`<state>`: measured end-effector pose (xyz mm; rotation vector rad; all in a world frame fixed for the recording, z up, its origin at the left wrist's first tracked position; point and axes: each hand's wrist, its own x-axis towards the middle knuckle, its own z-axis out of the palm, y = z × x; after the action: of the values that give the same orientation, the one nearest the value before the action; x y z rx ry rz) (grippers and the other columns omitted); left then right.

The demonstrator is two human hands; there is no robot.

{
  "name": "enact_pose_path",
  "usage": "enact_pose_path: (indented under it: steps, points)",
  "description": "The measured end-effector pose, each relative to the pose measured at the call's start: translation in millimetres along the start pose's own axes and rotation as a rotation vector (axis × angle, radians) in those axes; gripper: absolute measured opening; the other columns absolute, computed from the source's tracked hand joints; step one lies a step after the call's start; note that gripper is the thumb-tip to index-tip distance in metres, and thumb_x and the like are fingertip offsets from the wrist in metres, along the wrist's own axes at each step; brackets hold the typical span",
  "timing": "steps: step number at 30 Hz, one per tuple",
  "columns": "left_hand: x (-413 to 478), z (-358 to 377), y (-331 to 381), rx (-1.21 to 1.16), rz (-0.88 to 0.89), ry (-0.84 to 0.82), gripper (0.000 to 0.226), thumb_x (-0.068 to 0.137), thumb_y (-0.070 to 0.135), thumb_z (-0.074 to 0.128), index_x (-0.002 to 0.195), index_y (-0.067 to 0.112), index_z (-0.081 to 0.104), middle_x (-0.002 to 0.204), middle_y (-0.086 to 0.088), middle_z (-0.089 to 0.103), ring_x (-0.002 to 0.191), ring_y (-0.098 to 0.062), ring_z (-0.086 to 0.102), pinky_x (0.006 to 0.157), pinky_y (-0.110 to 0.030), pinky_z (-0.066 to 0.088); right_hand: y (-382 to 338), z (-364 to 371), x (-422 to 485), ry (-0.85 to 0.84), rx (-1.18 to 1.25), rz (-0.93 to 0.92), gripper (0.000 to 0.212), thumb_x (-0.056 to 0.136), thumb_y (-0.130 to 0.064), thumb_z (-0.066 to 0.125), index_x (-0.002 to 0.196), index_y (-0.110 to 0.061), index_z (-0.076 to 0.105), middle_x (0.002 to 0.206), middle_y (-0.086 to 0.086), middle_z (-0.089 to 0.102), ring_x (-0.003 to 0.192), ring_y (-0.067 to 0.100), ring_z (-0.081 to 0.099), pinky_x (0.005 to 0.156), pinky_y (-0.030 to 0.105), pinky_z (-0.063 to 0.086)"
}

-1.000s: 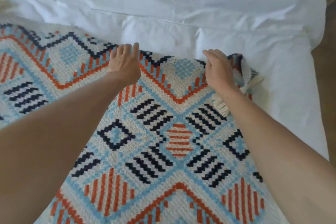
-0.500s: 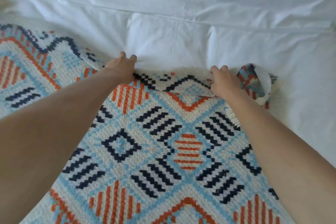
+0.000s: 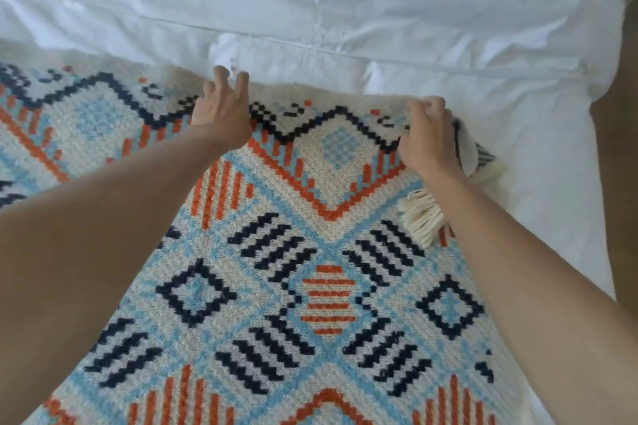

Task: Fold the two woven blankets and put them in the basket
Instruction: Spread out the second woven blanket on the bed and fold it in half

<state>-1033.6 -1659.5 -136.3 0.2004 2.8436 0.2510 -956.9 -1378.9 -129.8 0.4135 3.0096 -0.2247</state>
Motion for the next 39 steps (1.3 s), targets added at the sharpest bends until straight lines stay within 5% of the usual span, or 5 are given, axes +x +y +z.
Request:
enact_pose_path:
  steps: [8,13,21,30,39]
  points:
    - [-14,30,94,-0.145,0.156,-0.127,0.061,0.089,0.001,0.044,0.142,0.016,0.019,0.135,-0.021,0.034,0.088,-0.027,0.053,0.056,-0.026,0.042,70,4,-19,-0.206,-0.169,0.323,0.083,0.081,-0.009,0.067,0.143,-0.021,0.014,0.141,0.025,0.020,0.079,0.033,0.052,0.064,0.037,0.042]
    - [-32,57,130,-0.043,0.207,-0.188,0.057,0.088,0.012,0.048,0.138,0.020,0.022,0.127,-0.018,0.036,0.110,-0.030,0.042,0.084,-0.040,0.045,111,-13,-10,-0.048,-0.179,0.325,0.030,0.090,0.006,0.047,0.119,0.005,0.048,0.122,0.026,0.045,0.104,0.044,0.053,0.080,0.043,0.044]
    - [-45,68,146,0.066,0.162,-0.175,0.055,0.089,0.020,0.047,0.140,0.020,0.024,0.140,-0.021,0.031,0.125,-0.038,0.035,0.104,-0.055,0.034,129,-30,-7,0.190,-0.157,0.118,0.046,0.082,0.009,0.050,0.125,-0.005,0.047,0.138,0.020,0.037,0.120,0.038,0.038,0.090,0.043,0.037]
    - [-77,81,178,0.127,0.462,-0.018,0.060,0.091,0.024,0.049,0.145,0.019,0.023,0.147,-0.013,0.026,0.133,-0.031,0.027,0.106,-0.048,0.032,144,16,-105,-0.032,0.069,0.168,0.043,0.093,-0.018,0.048,0.135,-0.014,0.046,0.133,0.013,0.043,0.119,0.032,0.041,0.094,0.044,0.042]
    - [-189,106,221,0.137,0.501,-0.185,0.055,0.090,0.019,0.045,0.142,0.011,0.027,0.147,-0.014,0.023,0.135,-0.032,0.023,0.108,-0.046,0.029,155,29,-285,-0.001,0.251,0.363,0.045,0.091,-0.014,0.051,0.136,-0.013,0.045,0.138,0.009,0.040,0.128,0.025,0.036,0.105,0.040,0.032]
